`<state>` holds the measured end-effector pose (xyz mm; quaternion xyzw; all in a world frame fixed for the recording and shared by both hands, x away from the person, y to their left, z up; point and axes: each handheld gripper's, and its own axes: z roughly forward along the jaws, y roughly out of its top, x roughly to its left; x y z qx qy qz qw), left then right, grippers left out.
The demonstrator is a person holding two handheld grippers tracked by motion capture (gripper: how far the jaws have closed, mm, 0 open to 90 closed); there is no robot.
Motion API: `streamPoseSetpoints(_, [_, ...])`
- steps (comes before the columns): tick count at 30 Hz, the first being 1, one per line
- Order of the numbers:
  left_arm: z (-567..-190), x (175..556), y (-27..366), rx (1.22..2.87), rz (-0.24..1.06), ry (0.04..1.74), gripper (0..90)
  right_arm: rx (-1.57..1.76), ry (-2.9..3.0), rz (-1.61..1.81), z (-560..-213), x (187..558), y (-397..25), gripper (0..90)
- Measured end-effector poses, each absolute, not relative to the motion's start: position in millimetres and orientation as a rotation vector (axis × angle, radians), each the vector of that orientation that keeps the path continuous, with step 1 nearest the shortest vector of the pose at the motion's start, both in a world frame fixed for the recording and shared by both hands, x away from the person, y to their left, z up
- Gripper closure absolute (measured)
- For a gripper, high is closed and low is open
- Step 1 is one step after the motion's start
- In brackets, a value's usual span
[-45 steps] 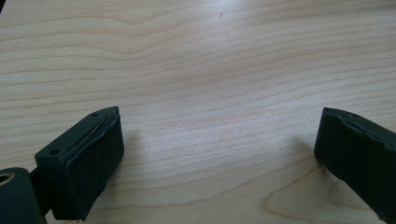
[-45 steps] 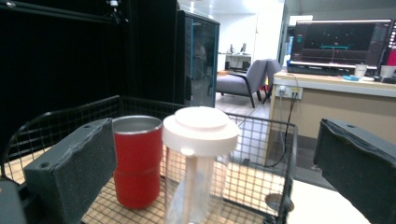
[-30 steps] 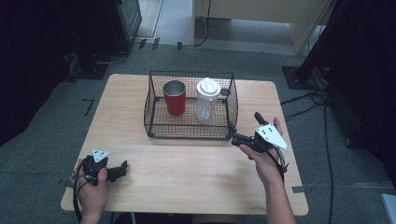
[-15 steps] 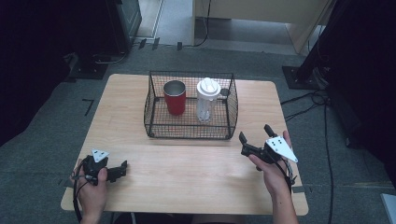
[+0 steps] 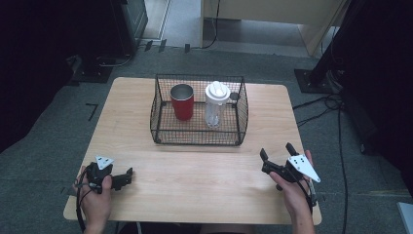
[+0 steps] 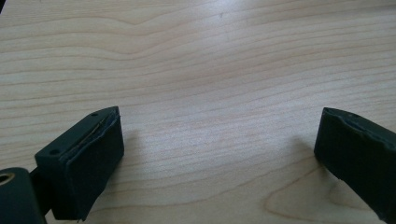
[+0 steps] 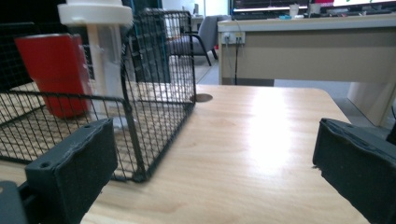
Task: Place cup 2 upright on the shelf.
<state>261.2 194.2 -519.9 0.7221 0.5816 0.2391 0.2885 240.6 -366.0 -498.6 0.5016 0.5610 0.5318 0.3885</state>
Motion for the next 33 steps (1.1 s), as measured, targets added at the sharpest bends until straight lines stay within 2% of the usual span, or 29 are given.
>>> streamPoseSetpoints(17, [-519.9,261.2,194.2,1.928,0.639,1.553,2.2,1.350,1.454,1.261,-520.5,217.5,-390.5,0.0])
streamPoseSetpoints(26, [-519.9,261.2,194.1,1.928,0.638,1.553,2.2,1.402,1.482,1.214,-520.6,206.7,-401.0,0.3])
streamPoseSetpoints(29, [-519.9,261.1,194.2,1.928,0.639,1.553,2.2,1.416,1.508,1.200,-520.5,205.0,-403.4,8.0])
streamPoseSetpoints(33, [-520.0,261.1,194.2,1.928,0.639,1.553,2.2,1.487,1.588,1.118,-520.2,205.0,-405.6,7.0])
